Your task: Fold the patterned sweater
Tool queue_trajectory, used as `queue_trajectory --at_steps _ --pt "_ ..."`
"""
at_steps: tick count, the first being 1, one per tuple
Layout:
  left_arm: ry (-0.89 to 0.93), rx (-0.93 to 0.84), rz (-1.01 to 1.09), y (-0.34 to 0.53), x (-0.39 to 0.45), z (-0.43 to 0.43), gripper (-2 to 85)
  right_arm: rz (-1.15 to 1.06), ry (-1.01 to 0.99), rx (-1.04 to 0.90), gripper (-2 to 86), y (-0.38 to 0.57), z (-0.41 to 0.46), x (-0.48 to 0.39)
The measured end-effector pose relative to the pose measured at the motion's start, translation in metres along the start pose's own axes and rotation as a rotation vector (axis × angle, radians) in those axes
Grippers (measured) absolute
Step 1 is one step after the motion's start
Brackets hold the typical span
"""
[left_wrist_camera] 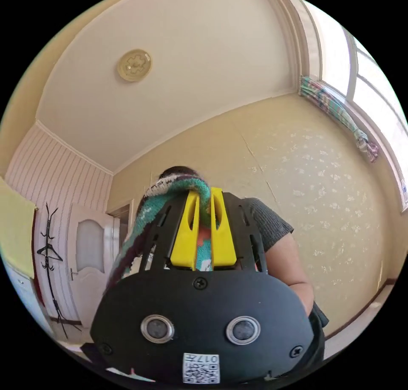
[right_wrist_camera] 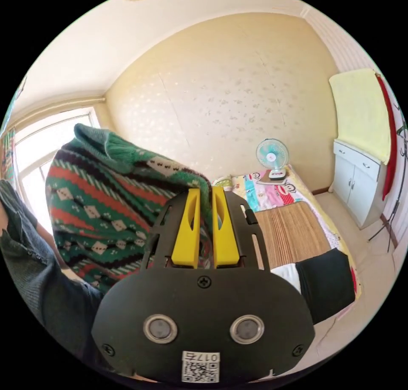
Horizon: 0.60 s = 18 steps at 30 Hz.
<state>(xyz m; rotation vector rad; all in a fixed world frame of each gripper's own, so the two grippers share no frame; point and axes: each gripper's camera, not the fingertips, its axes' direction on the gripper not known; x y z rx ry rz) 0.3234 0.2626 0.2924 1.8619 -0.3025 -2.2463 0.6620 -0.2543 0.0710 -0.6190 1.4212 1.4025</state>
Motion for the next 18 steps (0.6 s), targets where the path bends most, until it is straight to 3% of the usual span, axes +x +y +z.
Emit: queue_trajectory --at_steps 4,12,13,16,18 --pt "-0.247 -0.172 -0.109 -0.033 0.009 0.01 4.7 0.051 0.082 0.184 3.0 -0.018 -0.026 -0.022" --pt "-1.046 -0.504 -0.59 -0.091 0.021 0.009 4.3 -0.022 0.095 0.461 2.8 0.003 -0.058 -0.142" --pt "-1.076 -0.522 -0.599 -0.091 0.02 0.012 4.2 -0.035 0.109 0.505 2.8 0.014 -0.061 -0.165" --pt "-1.142 -0.473 -0.608 -0.095 0.018 0.033 4.2 -0.051 0.187 0.614 2.7 0.041 -0.073 -0.221" --pt "-1.249 -0.292 -0.588 -0.112 0.031 0.046 4.3 -0.061 0.211 0.674 2.7 0.056 -0.081 -0.25"
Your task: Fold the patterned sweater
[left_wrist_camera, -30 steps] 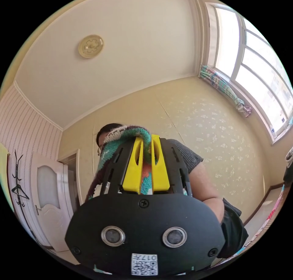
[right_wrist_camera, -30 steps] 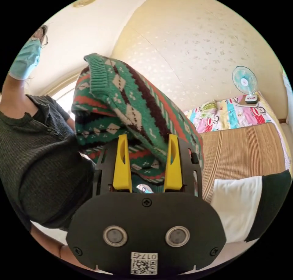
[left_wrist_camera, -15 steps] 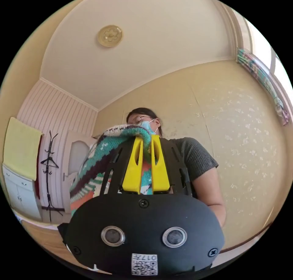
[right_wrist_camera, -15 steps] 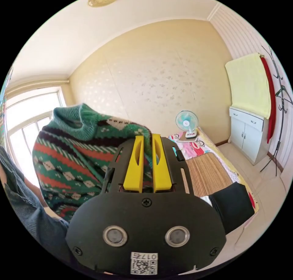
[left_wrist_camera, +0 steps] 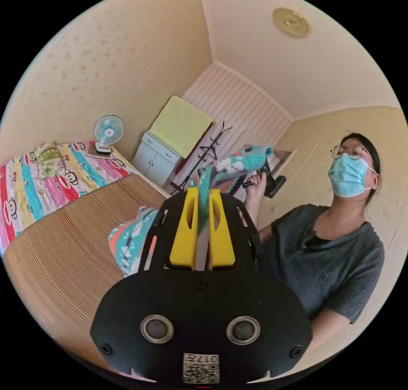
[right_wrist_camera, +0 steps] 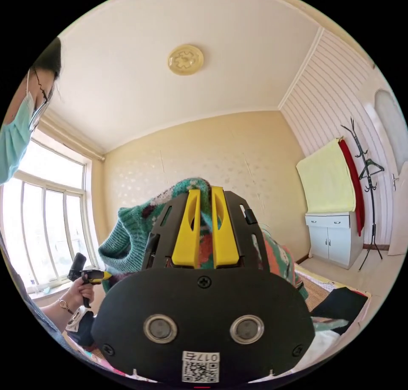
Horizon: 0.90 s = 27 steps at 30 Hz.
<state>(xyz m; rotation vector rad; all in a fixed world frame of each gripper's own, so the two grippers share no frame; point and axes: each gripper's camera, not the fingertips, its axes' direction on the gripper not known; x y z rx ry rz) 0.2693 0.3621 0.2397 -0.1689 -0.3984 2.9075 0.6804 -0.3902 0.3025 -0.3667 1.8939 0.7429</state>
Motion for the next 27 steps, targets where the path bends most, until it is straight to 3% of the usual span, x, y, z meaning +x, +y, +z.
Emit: queue_trajectory --at_steps 3,7,12,17,21,24,27 --pt "-0.044 0.237 -0.123 -0.013 0.042 -0.032 4.3 -0.056 0.017 0.083 2.7 0.006 -0.028 -0.044" --pt "-0.153 0.477 -0.081 -0.035 0.12 -0.074 4.2 -0.05 0.018 0.108 2.7 0.02 -0.06 -0.084" --pt "-0.398 0.778 0.228 -0.047 0.253 -0.124 4.3 -0.044 -0.034 0.114 2.7 0.046 -0.097 -0.107" --pt "-0.551 0.974 0.454 -0.052 0.326 -0.146 4.6 -0.118 -0.142 0.126 2.9 0.069 -0.11 -0.11" --pt "-0.629 0.907 0.613 -0.093 0.352 -0.151 5.0 -0.169 -0.152 0.089 3.1 0.079 -0.097 -0.087" --pt "-0.685 0.788 0.673 -0.135 0.347 -0.149 5.1 -0.257 -0.197 -0.058 3.4 0.083 -0.043 -0.057" --pt "-0.794 0.692 0.655 -0.19 0.315 -0.131 5.1 -0.314 -0.253 -0.305 4.2 0.102 0.067 -0.013"
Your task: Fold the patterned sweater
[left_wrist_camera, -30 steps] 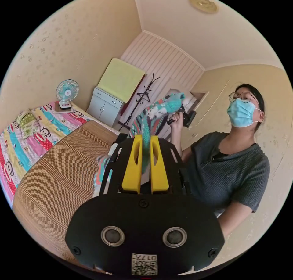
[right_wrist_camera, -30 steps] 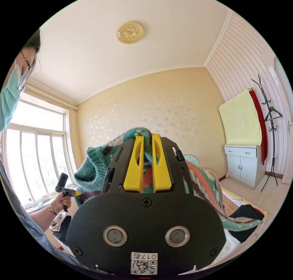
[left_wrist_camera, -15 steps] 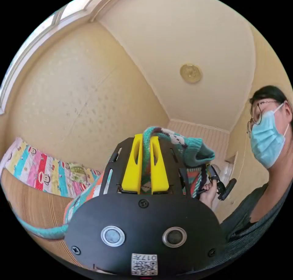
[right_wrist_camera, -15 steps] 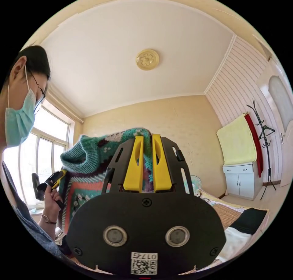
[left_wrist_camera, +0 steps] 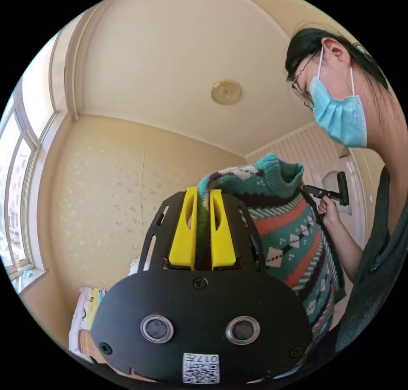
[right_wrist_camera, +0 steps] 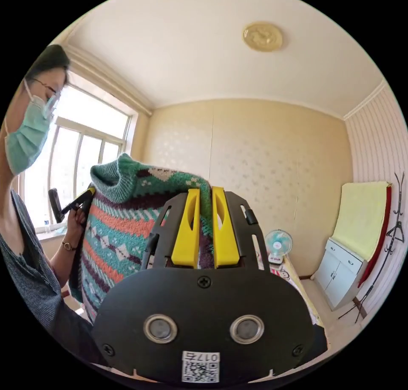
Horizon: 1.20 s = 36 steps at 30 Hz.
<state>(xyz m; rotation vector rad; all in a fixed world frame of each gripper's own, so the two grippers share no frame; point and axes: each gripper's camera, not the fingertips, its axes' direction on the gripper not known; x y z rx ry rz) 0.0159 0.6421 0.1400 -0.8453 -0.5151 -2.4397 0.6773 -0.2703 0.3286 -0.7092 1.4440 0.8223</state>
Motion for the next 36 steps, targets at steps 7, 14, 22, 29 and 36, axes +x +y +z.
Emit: queue_trajectory --at_steps 7,14,22,29,36 --pt "-0.02 -0.722 -0.219 0.135 -0.166 0.319 7.7 0.248 -0.177 -0.911 8.2 0.195 0.428 0.213" --pt "-0.178 -1.385 -0.837 0.445 -0.227 0.33 6.6 0.431 -0.338 -1.39 3.5 0.579 0.49 0.223" --pt "-0.27 -1.633 -1.035 0.609 -0.132 0.252 8.1 0.23 -0.38 -1.734 0.8 0.818 0.479 0.21" --pt "-0.38 -1.748 -0.827 0.622 -0.11 0.233 6.2 0.0 -0.298 -1.743 0.5 0.905 0.415 0.227" --pt "-0.382 -2.001 -0.714 0.559 -0.097 0.131 3.1 0.047 -0.316 -1.804 0.5 0.92 0.273 0.227"
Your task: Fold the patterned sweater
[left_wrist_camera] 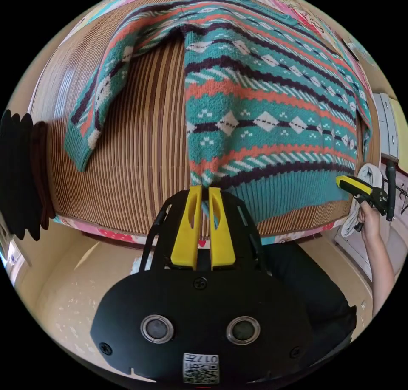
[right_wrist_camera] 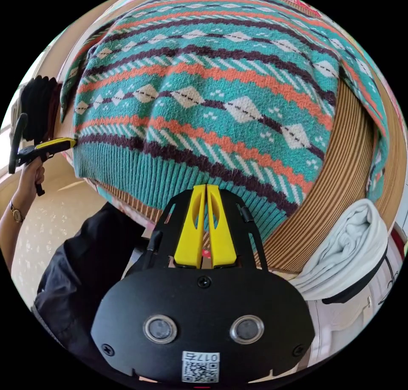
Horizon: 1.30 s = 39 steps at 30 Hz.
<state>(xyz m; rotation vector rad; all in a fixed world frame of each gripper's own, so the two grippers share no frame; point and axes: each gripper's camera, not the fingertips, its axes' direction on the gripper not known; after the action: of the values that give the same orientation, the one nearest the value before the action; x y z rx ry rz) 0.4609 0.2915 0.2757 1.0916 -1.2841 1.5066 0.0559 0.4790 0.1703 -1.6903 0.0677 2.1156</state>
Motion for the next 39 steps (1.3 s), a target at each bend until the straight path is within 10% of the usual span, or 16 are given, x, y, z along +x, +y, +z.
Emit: queue_trajectory --at_steps 7,15,23,26,31,39 --pt "0.212 -0.085 -0.204 0.119 -0.153 0.001 5.5 0.019 -0.167 -0.102 0.4 0.116 0.029 -0.004" --pt "1.392 0.489 -1.086 0.266 -0.396 0.035 13.8 0.358 -0.567 -0.03 0.4 0.213 0.011 0.073" --pt "1.742 0.384 -1.167 0.26 -0.442 0.076 8.4 0.621 -0.729 0.134 0.4 0.348 -0.037 0.118" --pt "1.774 0.554 -1.253 0.283 -0.457 0.038 4.6 0.702 -0.804 0.223 0.4 0.401 -0.057 0.138" --pt "1.737 0.79 -0.572 0.259 -0.487 -0.105 4.6 0.867 -0.971 0.367 0.4 0.483 -0.075 0.193" --pt "0.833 0.736 0.024 0.23 -0.195 -0.317 5.4 1.02 -1.254 0.652 0.7 0.555 -0.094 0.305"
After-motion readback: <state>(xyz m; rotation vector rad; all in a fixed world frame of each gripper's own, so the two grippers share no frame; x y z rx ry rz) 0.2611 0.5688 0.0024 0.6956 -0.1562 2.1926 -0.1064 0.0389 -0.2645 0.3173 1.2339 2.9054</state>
